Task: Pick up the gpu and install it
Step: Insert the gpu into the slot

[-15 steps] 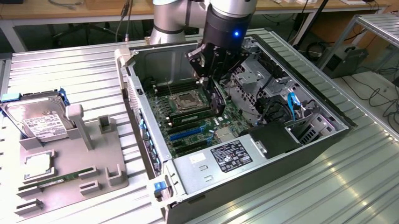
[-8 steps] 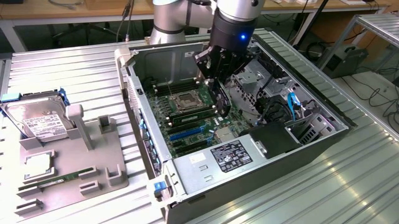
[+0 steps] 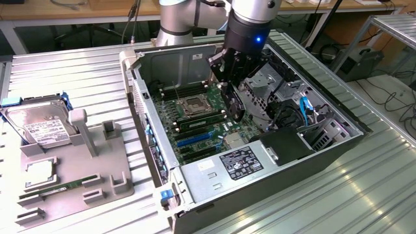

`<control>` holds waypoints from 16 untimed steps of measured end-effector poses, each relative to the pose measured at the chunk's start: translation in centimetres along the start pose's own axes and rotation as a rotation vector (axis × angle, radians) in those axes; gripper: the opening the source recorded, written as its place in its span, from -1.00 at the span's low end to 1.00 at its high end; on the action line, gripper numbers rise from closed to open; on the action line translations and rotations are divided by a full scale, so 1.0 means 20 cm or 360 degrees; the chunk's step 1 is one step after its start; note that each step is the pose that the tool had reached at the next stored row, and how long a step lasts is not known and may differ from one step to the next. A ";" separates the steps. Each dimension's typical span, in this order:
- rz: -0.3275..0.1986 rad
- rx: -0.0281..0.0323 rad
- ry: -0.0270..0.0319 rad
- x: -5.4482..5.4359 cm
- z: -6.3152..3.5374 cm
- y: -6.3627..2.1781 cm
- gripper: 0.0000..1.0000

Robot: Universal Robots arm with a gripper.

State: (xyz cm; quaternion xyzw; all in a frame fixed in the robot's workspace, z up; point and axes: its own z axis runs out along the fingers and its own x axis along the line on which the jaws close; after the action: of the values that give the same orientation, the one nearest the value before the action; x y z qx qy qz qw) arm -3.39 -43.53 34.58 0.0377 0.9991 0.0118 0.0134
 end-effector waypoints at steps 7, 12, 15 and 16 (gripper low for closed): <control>0.0000 -0.00002 -0.00001 0.00 0.000 0.000 -0.47; -0.0013 -0.00005 0.00002 0.00 0.000 0.000 -0.47; -0.0071 -0.00018 0.00017 0.00 0.000 0.000 -0.47; -0.0090 -0.00025 0.00021 0.00 0.000 0.000 -0.47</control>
State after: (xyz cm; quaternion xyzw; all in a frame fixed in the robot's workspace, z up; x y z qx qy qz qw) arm -3.37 -43.53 34.57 0.0093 0.9998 0.0123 0.0131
